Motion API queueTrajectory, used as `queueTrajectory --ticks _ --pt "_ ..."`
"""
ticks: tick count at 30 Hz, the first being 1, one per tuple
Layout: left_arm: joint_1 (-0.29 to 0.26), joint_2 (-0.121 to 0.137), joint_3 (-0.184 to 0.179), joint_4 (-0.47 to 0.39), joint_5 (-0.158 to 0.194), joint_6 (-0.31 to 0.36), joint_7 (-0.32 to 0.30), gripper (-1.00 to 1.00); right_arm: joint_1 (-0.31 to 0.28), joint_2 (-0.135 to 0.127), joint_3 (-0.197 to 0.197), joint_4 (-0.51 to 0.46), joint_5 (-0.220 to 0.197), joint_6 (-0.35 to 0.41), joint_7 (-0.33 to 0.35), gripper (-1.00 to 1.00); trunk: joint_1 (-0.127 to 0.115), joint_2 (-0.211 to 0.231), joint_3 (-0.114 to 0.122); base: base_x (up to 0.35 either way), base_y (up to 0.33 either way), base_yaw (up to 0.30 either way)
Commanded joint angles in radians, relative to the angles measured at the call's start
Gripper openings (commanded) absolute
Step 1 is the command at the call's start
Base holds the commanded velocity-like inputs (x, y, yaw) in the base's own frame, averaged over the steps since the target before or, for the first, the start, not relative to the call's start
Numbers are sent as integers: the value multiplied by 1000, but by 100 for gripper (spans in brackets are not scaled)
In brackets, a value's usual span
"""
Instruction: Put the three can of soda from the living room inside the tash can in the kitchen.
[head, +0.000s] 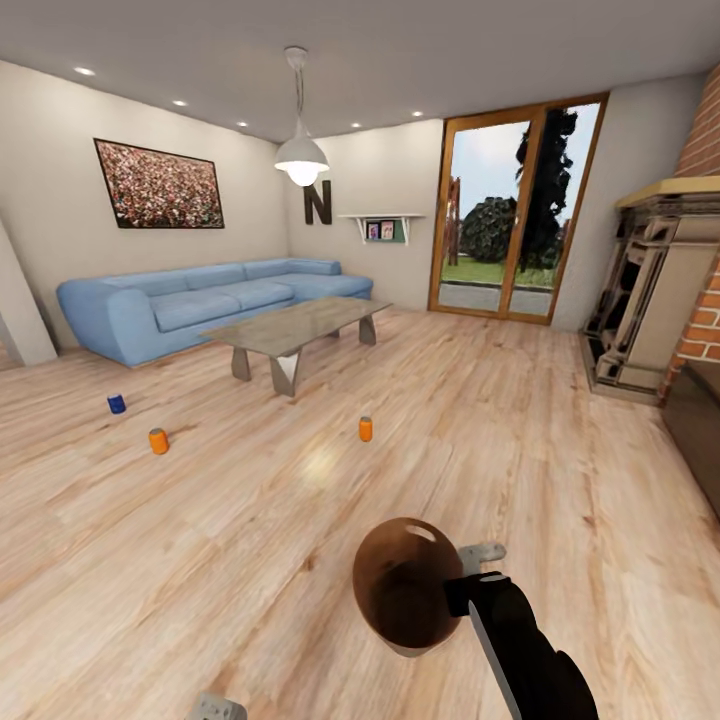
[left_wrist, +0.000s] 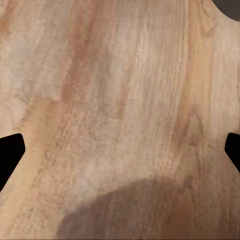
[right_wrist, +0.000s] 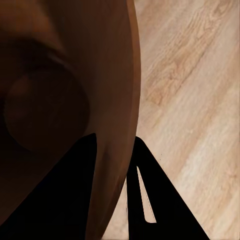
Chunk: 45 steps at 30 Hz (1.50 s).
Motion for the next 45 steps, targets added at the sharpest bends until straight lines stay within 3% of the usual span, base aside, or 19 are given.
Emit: queueTrajectory --ticks 1,45 --pt "0 0 0 0 0 0 0 100 0 0 0 0 -3 0 1 -100 0 0 0 340 -72 0" --pt "0 0 0 1 1 0 0 100 0 0 -1 -1 -3 -1 1 -100 0 0 0 340 -71 0"
